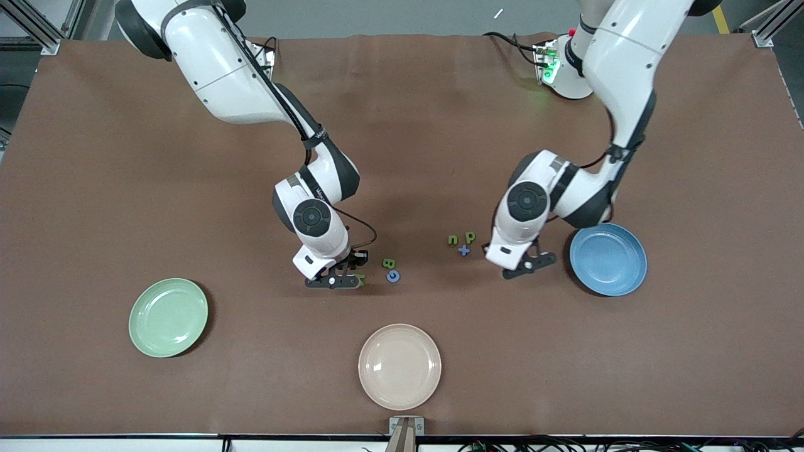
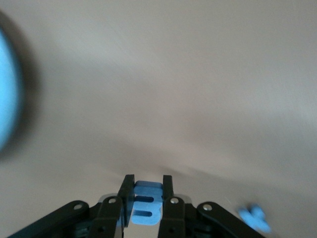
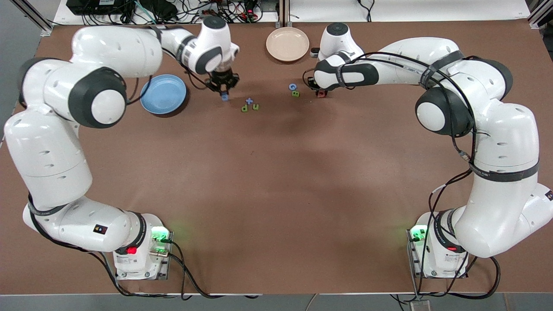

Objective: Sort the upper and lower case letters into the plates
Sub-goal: 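Grasp the pink Q with the right gripper while the left gripper grasps the e, then drop the Q on the green plate while the left gripper drops e on blue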

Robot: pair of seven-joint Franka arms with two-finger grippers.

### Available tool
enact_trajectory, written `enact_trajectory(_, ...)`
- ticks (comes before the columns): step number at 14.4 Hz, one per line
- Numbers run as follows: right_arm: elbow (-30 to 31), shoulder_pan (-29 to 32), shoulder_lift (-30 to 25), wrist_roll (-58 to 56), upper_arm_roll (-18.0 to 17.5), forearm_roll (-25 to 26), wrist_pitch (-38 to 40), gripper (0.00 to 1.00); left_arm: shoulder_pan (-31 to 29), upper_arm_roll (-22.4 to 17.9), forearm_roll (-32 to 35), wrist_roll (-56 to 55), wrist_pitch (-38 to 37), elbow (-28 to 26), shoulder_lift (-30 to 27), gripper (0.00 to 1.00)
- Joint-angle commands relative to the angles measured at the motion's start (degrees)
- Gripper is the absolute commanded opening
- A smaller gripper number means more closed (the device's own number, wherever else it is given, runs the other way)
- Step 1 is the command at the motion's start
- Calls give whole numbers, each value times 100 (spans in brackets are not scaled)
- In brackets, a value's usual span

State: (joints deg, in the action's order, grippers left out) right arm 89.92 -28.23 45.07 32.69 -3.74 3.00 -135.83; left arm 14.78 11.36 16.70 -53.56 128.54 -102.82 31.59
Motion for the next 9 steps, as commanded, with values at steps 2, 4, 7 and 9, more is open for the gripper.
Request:
enact_trajectory(2, 44, 133, -41, 71, 75, 157, -49, 9, -720, 16, 289, 932, -312, 271, -136, 0)
enact_trajectory(4, -79, 230, -190, -43, 346, 218, 160, 5, -1133, 7, 289, 1573, -312, 394, -57, 1)
enact_trajectory(7, -483, 248, -235, -1060, 996, 544, 828, 5, -1669, 16, 298, 2286, -260, 412, 145, 7)
enact_trajectory(9, -528, 239, -244, -2121, 1593, 544, 891, 5, -1890, 7, 298, 2332, -268, 342, 198, 16)
